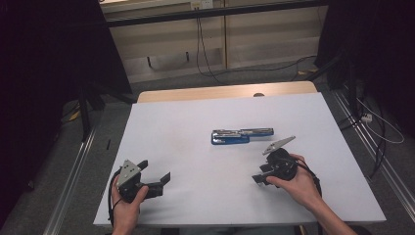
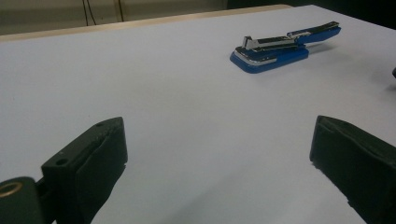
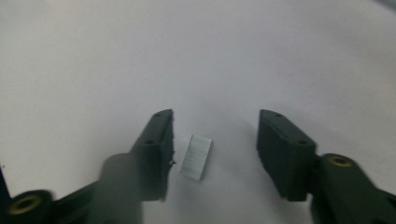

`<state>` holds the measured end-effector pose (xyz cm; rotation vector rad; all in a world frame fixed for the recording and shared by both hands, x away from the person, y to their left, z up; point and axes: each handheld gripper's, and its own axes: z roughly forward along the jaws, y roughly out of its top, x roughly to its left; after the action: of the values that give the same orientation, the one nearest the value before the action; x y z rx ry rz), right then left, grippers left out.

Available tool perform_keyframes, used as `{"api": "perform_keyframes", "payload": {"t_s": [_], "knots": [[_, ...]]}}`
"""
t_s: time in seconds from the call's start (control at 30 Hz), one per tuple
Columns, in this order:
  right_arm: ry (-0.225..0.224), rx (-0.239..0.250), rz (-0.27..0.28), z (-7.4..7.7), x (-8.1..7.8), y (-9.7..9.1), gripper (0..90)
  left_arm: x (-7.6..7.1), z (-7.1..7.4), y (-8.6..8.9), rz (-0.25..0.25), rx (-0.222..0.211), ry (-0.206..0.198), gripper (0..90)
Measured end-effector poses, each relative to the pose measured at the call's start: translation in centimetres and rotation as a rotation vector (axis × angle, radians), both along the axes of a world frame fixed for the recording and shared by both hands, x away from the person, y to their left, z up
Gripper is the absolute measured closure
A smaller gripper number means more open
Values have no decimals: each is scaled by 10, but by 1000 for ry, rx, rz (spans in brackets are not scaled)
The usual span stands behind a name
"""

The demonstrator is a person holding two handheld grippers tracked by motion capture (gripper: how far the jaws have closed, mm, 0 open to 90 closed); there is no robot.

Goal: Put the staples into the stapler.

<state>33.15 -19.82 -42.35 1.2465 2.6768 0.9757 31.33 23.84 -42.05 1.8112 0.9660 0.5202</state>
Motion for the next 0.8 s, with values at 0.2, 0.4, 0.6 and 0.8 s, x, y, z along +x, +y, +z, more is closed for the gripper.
{"api": "perform_keyframes", "payload": {"t_s": [0.2, 0.4, 0.6, 0.8], "knots": [[24, -28, 19, -1, -2, 3, 620, -2, 1, 0, -16, 6, 1, 42], [39, -63, 31, 1, -3, 8, 673, -1, 1, -1, -17, 8, 4, 42], [57, -83, 43, -3, -2, 8, 673, -1, 0, 0, -12, -3, 5, 42], [55, -98, 61, -3, -3, 10, 700, -1, 0, -1, -20, 5, 6, 42]]}}
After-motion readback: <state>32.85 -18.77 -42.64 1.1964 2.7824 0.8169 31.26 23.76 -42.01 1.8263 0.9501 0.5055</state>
